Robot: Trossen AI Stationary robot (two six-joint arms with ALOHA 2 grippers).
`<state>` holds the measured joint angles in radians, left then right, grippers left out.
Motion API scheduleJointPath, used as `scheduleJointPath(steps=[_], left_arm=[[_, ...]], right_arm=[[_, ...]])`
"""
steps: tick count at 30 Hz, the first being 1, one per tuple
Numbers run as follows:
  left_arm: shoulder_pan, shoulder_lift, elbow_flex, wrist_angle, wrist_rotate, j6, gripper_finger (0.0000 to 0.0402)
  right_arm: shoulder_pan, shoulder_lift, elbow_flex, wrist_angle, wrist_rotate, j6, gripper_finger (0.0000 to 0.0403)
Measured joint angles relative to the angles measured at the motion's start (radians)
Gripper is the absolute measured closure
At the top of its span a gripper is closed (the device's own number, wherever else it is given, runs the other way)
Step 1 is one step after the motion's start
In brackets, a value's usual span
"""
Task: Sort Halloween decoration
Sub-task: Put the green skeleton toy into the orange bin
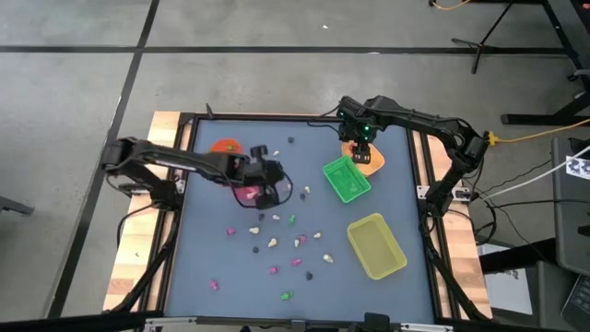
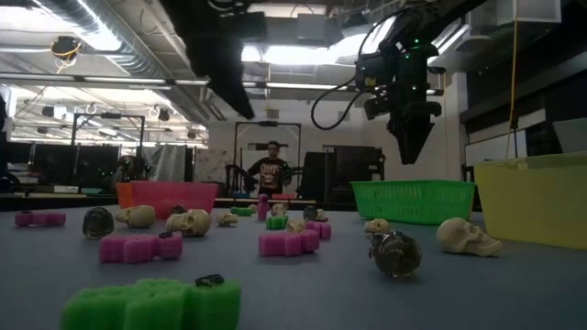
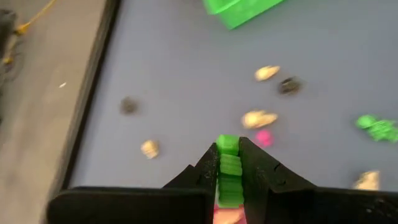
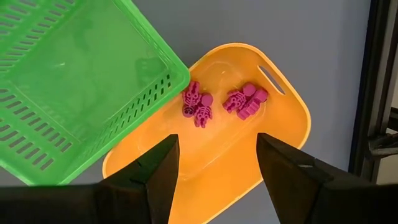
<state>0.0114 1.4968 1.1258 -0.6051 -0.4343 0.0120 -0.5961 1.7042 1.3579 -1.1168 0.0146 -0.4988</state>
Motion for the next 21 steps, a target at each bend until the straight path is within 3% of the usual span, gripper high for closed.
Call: scheduleJointPath(steps=[10, 21], left_arm=[[0.144, -0.149, 0.001, -0.265, -0.083, -0.002, 0.0373], [0.353, -0.141, 0.001, -0.346, -0.084, -0.001, 0.0372]], right_arm=[[0.000, 0.000, 0.000, 0.000, -0.008, 0.000, 0.0189], [0.000, 0.000, 0.000, 0.000, -0.008, 0.000, 0.0189]])
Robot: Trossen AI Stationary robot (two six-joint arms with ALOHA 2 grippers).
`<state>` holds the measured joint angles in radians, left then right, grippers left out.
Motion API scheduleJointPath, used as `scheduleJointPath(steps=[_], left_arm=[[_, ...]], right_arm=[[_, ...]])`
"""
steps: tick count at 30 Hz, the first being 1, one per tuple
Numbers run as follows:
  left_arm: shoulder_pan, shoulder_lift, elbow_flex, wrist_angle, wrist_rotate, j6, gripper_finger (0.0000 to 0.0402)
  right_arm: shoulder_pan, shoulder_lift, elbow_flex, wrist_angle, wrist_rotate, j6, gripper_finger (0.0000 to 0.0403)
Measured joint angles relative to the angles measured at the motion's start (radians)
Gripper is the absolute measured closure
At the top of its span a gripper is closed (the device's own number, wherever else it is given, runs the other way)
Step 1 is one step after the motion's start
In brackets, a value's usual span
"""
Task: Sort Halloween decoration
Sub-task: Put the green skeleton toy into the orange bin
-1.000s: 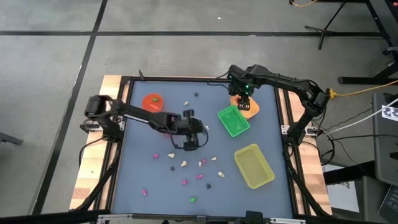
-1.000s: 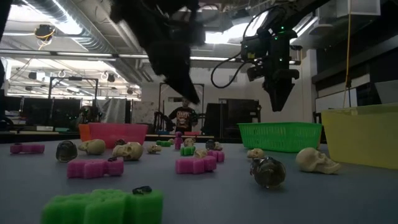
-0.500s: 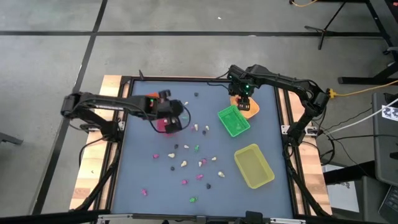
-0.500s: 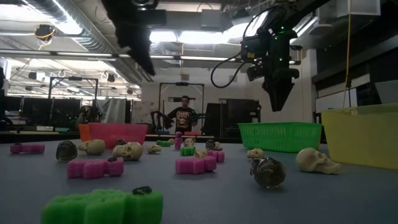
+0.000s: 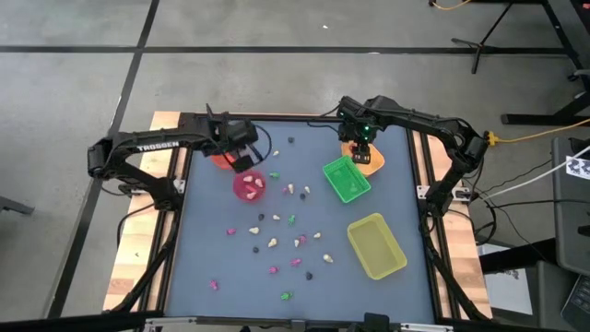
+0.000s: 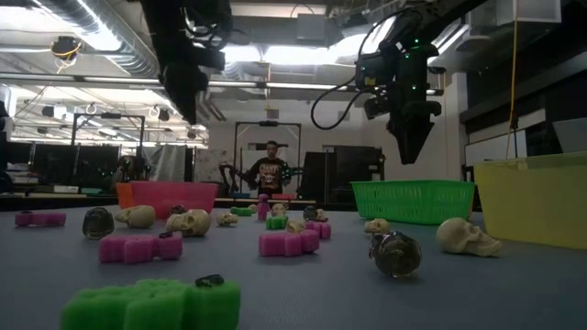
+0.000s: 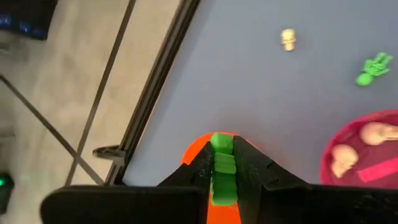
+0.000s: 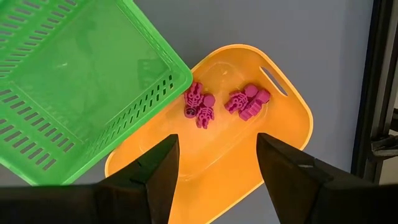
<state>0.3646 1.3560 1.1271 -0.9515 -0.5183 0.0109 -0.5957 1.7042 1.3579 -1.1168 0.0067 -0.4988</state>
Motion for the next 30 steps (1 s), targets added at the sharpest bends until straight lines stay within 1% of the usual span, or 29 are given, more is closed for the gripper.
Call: scheduleJointPath(steps=[9, 17, 23, 27, 30], left_arm=[[0.136, 0.000, 0.000, -0.034, 0.031, 0.000, 0.0372], [0.210, 0.000, -0.009, -0.026, 0.122, 0.000, 0.0372], [0.235, 0.000, -0.091, -0.005, 0.137, 0.000, 0.0372], [0.240, 0.000, -0.176, 0.063, 0.137, -0.001, 0.0372], [0.239, 0.000, -0.242, 0.143, 0.136, -0.001, 0.0372]], right_arm=[[0.000, 0.000, 0.000, 0.000, 0.000, 0.000, 0.0189], [0.000, 0.000, 0.000, 0.000, 0.000, 0.000, 0.0189], [0.000, 0.000, 0.000, 0.000, 0.000, 0.000, 0.0189], [0.000, 0.000, 0.000, 0.000, 0.000, 0.000, 0.0189], [0.000, 0.000, 0.000, 0.000, 0.000, 0.000, 0.0189]])
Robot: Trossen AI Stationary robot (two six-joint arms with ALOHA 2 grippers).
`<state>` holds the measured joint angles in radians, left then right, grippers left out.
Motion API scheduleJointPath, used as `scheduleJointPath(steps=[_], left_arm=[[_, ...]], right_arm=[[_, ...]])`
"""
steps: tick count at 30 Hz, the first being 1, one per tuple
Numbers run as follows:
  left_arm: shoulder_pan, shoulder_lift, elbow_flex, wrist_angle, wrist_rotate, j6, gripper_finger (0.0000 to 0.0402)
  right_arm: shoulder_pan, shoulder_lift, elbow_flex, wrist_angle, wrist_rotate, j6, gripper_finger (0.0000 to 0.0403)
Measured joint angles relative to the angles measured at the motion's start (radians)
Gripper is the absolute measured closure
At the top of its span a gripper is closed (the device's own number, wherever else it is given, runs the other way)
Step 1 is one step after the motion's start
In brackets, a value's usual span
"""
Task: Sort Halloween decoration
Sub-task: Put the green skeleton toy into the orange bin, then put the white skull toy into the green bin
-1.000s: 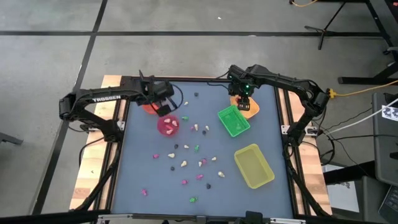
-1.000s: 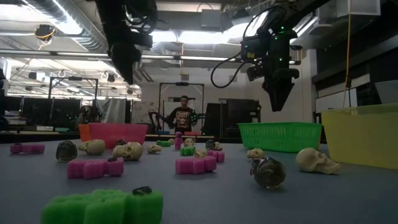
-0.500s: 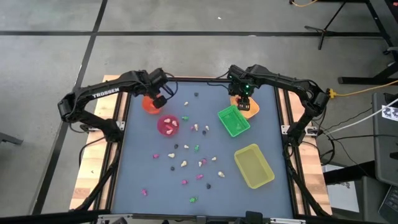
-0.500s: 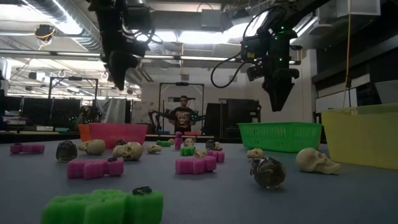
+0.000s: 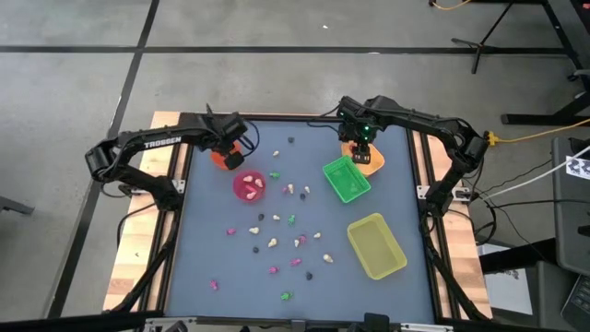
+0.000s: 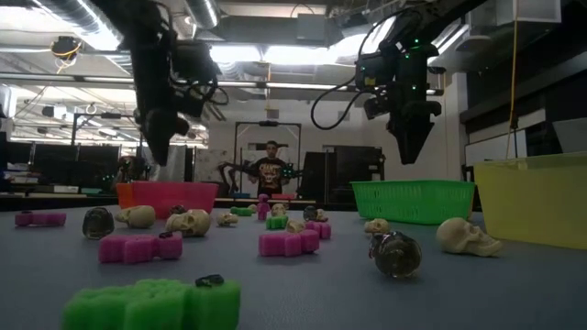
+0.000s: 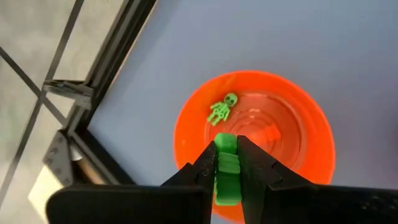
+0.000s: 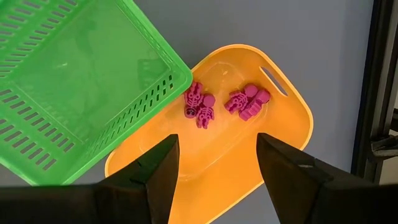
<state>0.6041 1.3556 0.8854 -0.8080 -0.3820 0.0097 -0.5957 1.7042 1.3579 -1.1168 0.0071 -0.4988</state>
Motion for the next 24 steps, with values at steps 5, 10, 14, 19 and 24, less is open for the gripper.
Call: scheduleJointPath(steps=[5, 10, 14, 19, 24], left_arm=[[0.000, 0.000, -0.076, 0.114, 0.000, 0.001, 0.0368], [0.000, 0.000, -0.099, 0.124, -0.001, 0.000, 0.0338], [0.000, 0.000, -0.101, 0.125, -0.001, -0.004, 0.0301], [0.000, 0.000, -0.101, 0.129, -0.001, -0.006, 0.0257], [0.000, 0.000, -0.101, 0.129, -0.002, -0.006, 0.0227]], right_arm=[[0.000, 0.000, 0.000, 0.000, 0.000, 0.000, 0.0189], [0.000, 0.000, 0.000, 0.000, 0.000, 0.000, 0.0189], [0.000, 0.000, 0.000, 0.000, 0.000, 0.000, 0.0189], [0.000, 0.000, 0.000, 0.000, 0.000, 0.000, 0.0189], [0.000, 0.000, 0.000, 0.001, 0.000, 0.000, 0.0189]])
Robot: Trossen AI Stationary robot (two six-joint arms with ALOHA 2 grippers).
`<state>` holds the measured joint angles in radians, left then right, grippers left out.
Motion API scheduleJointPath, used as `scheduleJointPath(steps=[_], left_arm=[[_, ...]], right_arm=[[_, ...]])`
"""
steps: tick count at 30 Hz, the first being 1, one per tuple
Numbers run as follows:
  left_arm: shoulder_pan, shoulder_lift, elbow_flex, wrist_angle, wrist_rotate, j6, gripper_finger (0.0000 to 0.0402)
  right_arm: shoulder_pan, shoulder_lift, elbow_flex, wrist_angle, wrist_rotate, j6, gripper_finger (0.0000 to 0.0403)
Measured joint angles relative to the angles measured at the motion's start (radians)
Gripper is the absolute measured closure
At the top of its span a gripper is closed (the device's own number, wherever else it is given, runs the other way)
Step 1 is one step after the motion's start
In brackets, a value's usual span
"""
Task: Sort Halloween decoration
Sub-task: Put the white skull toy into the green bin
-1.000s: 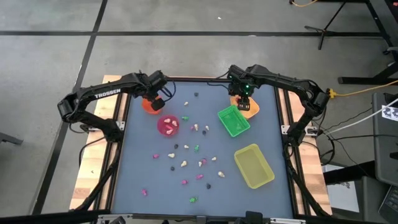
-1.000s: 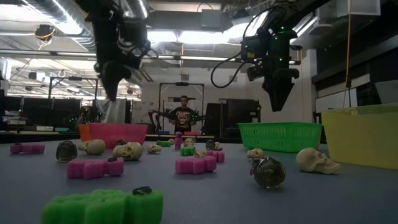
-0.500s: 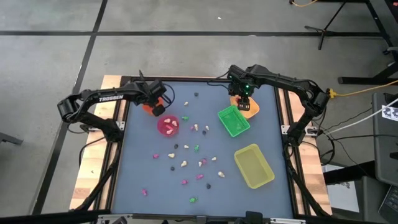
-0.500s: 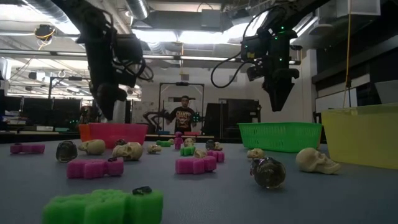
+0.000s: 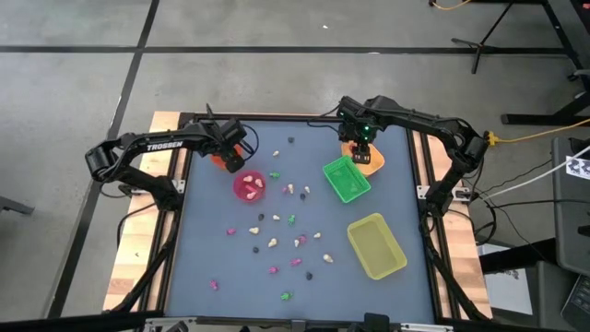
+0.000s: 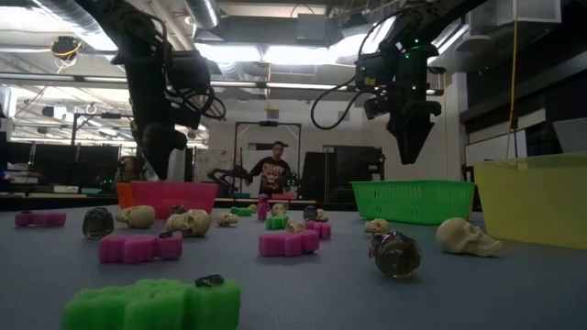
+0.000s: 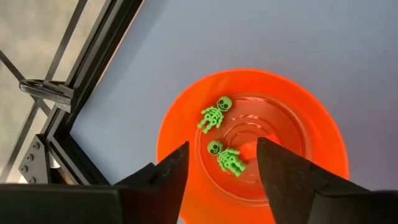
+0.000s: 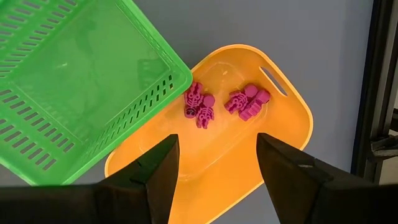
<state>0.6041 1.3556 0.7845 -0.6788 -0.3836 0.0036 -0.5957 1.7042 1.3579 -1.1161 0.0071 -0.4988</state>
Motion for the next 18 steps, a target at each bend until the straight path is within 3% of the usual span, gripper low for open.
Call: scheduleJointPath(steps=[18], left_arm=[[0.000, 0.000, 0.000, 0.000, 0.000, -0.001, 0.0218]], right_arm=[[0.000, 0.000, 0.000, 0.000, 0.001, 0.030, 0.0189]])
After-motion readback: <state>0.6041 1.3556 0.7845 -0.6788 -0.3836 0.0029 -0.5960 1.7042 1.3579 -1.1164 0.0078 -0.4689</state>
